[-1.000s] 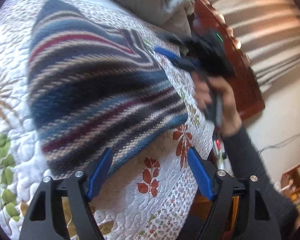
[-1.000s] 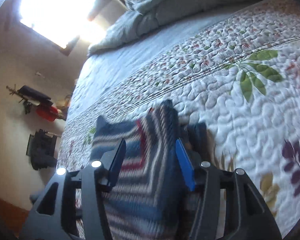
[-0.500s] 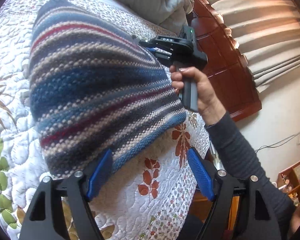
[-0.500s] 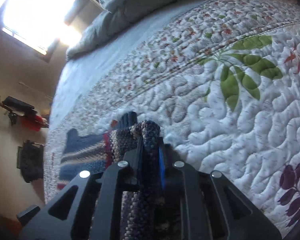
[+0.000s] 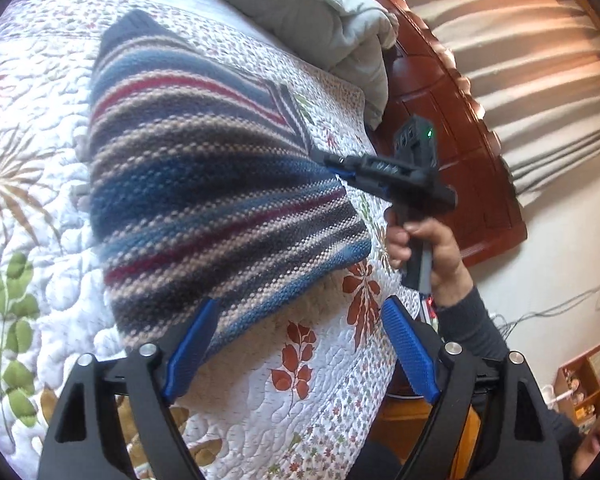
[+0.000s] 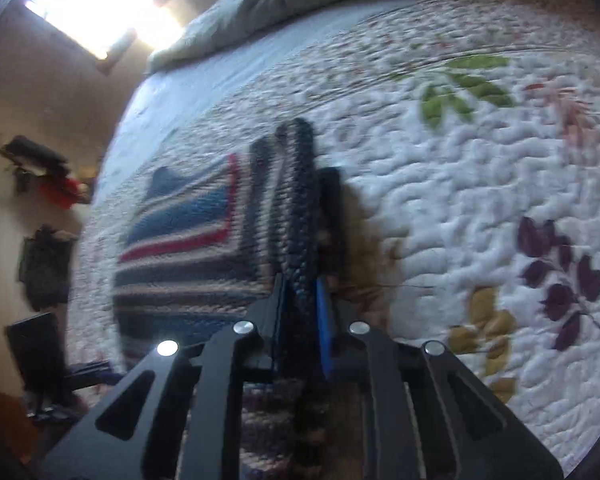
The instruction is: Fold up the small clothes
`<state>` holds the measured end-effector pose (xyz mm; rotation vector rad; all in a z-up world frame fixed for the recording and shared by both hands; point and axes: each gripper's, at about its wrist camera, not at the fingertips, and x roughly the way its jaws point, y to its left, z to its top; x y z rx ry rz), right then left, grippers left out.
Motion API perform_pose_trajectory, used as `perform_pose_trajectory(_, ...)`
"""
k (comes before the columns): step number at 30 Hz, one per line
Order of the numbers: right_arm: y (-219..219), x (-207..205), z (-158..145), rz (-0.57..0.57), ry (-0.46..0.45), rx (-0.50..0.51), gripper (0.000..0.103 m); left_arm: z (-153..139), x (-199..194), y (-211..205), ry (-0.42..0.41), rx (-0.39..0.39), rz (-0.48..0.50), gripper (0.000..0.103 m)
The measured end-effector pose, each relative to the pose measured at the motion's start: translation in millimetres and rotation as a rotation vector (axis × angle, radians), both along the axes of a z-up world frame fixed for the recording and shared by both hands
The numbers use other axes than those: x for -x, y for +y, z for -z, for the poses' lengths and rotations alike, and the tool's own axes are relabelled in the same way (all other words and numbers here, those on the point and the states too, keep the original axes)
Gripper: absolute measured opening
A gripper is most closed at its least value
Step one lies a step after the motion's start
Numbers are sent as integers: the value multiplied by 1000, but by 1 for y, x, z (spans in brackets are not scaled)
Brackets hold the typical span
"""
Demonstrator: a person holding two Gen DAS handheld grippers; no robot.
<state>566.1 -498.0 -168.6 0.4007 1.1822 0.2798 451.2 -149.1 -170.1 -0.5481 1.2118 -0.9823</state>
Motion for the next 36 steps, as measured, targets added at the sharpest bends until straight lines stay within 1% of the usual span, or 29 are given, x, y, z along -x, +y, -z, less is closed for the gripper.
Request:
perform_pose_trajectory(1, -5, 2, 0, 21, 3, 7, 13, -1, 1, 2, 4, -4, -6, 85)
perform_pose_trajectory(2, -11, 9, -5, 46, -15, 5, 13, -3, 1, 4, 8, -4, -15, 85)
perform_pose_trajectory(3, -14, 16, -10, 42, -26, -21, 14, -6, 2, 6, 12, 7, -18, 85)
perform_pose_trajectory(4, -16, 27, -18, 29, -39, -50, 14, -9, 3, 8, 13, 18, -17, 85)
perform_pose_trajectory(5, -15, 45, -30, 14, -75, -55, 16, -13, 4, 10, 5, 18, -18, 85)
perform_pose_trajectory(8, 4, 83, -56, -66, -153, -58, 26, -16, 6, 12, 0, 16, -20, 87)
perform_pose_trajectory(9, 14, 97, -56, -97, -158, -40, 28, -14, 6, 12, 12, 16, -23, 87)
perform_pose_trajectory(11, 23, 111, -45, -97, -142, 5, 28, -10, 6, 11, 42, 30, -22, 87)
perform_pose_trajectory(14, 22, 121, -7, -90, -49, 37, 28, -7, 9, 10, 69, 36, -30, 87)
perform_pose_trajectory(15, 20, 126, 1, -92, -39, 64, 30, -7, 10, 11, 76, 33, -31, 87)
perform_pose_trajectory(16, 19, 132, 1, -93, -40, 53, 30, -8, 10, 12, 77, 23, -34, 87)
perform_pose_trajectory(18, 18, 141, -17, -82, -95, 58, 30, -14, 10, 15, 69, 7, -36, 87)
perform_pose_trajectory(20, 25, 148, -39, -89, -177, 77, 30, -21, 8, 17, 59, 1, -39, 88)
perform_pose_trajectory(21, 32, 150, -49, -106, -215, 55, 30, -23, 7, 18, 55, 2, -45, 88)
perform_pose_trajectory(23, 51, 152, -59, -146, -249, 22, 33, -25, 6, 22, 52, 6, -69, 89)
perform_pose_trajectory(24, 59, 148, -55, -172, -222, -20, 36, -23, 6, 25, 61, 11, -87, 89)
perform_pose_trajectory(25, 65, 145, -50, -192, -186, -57, 36, -22, 7, 26, 69, 14, -92, 89)
perform_pose_trajectory(26, 71, 142, -42, -202, -158, -72, 35, -20, 9, 26, 78, 16, -90, 89)
perform_pose_trajectory(28, 80, 138, -38, -205, -202, -23, 36, -18, 13, 26, 74, 3, -84, 89)
perform_pose_trajectory(29, 80, 136, -36, -202, -208, -36, 36, -17, 14, 26, 76, 3, -81, 89)
perform_pose_trajectory(30, 81, 132, -28, -195, -190, -51, 36, -16, 15, 26, 80, 3, -77, 89)
perform_pose_trajectory(31, 82, 127, -19, -203, -147, -39, 35, -15, 15, 27, 80, 2, -76, 89)
perform_pose_trajectory(32, 82, 121, -4, -210, -81, -27, 33, -14, 15, 28, 81, 2, -76, 89)
perform_pose_trajectory(33, 78, 121, 7, -202, -25, -25, 26, -14, 14, 29, 85, 0, -76, 89)
perform_pose_trajectory(34, 73, 125, 7, -203, -17, -34, 25, -14, 13, 30, 84, -3, -74, 89)
perform_pose_trajectory(35, 68, 126, 0, -201, -20, -48, 24, -16, 11, 31, 79, -6, -72, 89)
perform_pose_trajectory(36, 60, 128, -11, -185, -37, -65, 25, -20, 8, 33, 69, -8, -69, 89)
